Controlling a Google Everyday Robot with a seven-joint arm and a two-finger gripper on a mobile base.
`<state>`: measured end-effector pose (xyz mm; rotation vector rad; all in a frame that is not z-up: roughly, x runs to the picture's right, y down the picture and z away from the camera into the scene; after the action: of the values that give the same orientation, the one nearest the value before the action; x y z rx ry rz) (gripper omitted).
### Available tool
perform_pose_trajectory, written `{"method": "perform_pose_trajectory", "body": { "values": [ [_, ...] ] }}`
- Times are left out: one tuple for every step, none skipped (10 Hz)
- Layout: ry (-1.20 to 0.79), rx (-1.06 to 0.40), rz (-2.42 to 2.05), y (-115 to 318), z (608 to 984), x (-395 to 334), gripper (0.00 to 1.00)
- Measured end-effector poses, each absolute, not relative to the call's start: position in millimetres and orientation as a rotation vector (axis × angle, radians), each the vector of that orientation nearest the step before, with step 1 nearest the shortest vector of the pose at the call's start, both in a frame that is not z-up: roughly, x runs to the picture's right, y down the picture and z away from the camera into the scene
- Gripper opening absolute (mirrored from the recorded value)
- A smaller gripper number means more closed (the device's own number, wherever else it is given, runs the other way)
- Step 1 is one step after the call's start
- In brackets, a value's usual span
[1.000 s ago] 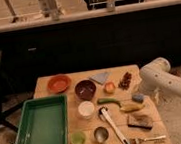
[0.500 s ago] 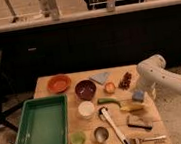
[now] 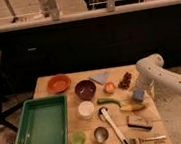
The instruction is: Place sponge in red bowl
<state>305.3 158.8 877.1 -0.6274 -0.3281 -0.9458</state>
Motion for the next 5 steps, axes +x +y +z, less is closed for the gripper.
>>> {"method": "perform_pose_trajectory", "body": {
  "values": [
    [-0.334, -0.627, -0.949, 158.0, 881.1, 305.1, 0.80],
    [-0.340, -0.628, -0.951, 157.2, 884.2, 306.1, 0.80],
    [-0.345, -0.629, -0.953, 157.1, 886.2, 306.5, 0.80],
    [-0.347, -0.630, -0.955, 156.3, 887.5, 306.8, 0.80],
    [-0.351, -0.632, -0.956, 156.4, 888.7, 307.3, 0.80]
  ]
}}
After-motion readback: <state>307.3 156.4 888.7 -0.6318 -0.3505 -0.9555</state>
